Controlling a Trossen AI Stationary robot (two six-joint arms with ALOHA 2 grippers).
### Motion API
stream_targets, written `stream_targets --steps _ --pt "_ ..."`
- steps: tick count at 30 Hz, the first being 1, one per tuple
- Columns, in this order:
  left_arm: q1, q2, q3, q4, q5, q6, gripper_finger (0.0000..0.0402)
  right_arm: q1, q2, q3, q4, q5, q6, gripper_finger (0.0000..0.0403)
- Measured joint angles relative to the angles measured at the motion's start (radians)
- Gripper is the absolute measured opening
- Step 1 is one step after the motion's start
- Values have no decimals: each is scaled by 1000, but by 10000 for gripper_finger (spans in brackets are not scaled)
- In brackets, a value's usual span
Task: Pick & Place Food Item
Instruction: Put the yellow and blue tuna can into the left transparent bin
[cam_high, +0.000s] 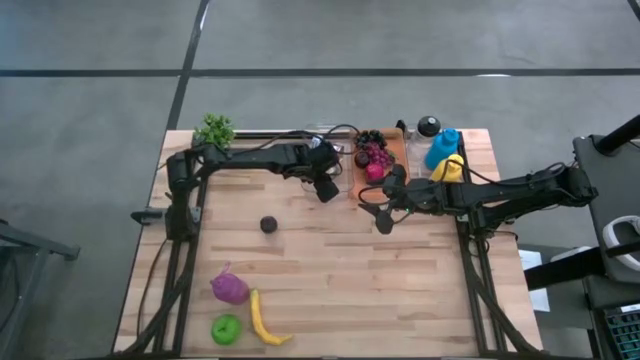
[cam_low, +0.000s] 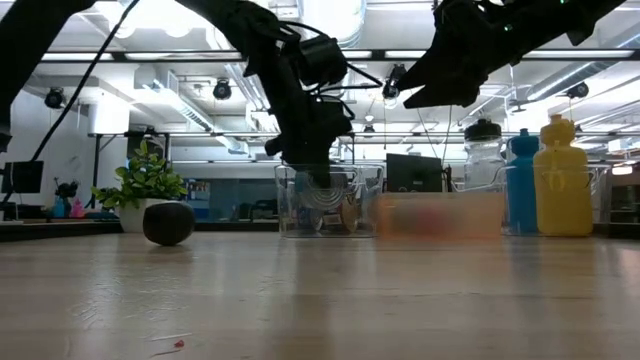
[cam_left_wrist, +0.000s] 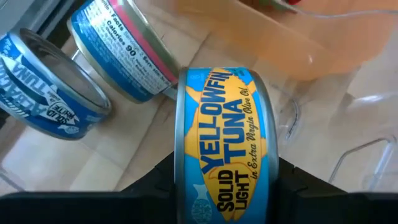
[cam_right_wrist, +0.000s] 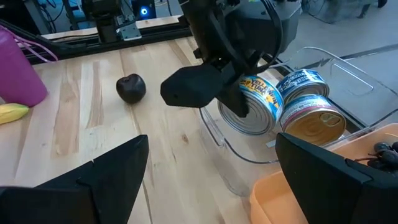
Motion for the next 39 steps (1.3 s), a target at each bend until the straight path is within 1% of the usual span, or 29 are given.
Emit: stream_targets --steps 3,10,17,22,26,39 --pt "3 1 -2 0 0 -12 134 0 0 0 0 0 0 349" --pt "5 53 0 19 0 -33 134 0 0 0 -1 0 0 337" --pt "5 58 8 22 0 -38 136 0 0 0 -1 0 0 328" --pt "5 58 8 22 0 -38 160 0 0 0 -1 0 3 324" --pt "5 58 7 23 -1 -39 177 0 0 0 -1 0 3 328" --pt "5 56 24 39 -10 -45 212 0 0 0 -2 0 0 350"
